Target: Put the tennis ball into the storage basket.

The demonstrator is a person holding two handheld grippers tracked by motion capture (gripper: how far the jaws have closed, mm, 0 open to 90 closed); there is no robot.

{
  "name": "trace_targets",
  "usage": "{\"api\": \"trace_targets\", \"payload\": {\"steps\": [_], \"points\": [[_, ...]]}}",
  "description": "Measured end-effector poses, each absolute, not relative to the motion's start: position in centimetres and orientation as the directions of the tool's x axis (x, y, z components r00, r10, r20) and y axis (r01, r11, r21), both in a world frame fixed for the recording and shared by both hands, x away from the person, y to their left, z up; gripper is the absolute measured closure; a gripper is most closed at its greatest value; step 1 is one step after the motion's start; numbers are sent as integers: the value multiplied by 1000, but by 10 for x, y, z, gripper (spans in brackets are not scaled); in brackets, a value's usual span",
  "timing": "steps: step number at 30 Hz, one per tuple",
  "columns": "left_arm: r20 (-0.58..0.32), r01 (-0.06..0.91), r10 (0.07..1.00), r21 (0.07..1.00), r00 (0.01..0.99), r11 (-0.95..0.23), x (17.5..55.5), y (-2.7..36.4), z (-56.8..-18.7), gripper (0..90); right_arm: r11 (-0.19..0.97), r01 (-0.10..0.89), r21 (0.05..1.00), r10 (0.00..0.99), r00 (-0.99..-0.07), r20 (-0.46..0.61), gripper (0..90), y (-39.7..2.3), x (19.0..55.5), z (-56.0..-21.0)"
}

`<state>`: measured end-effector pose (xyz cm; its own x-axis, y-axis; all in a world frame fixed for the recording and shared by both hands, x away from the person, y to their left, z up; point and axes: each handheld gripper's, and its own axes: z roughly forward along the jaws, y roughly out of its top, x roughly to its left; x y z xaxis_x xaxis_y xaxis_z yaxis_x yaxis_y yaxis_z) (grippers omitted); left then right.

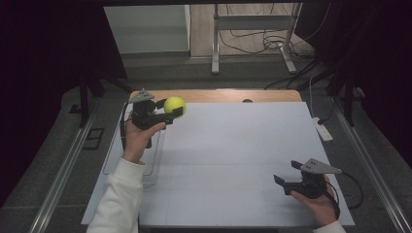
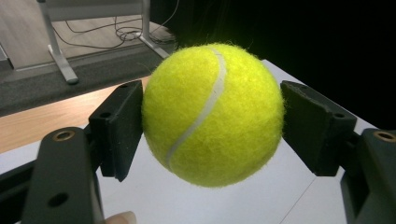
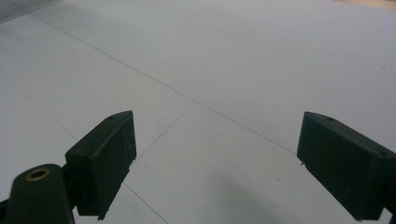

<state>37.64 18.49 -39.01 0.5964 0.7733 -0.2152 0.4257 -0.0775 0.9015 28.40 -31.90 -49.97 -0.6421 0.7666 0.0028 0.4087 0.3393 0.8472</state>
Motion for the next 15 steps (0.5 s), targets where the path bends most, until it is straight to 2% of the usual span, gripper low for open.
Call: {"api": "trace_targets", "payload": {"steps": [15], "points": [[-223,432,792,900,568,-57,379,197,-391,266,340,409,847,767,-642,2,123,-319,284,-500]]}}
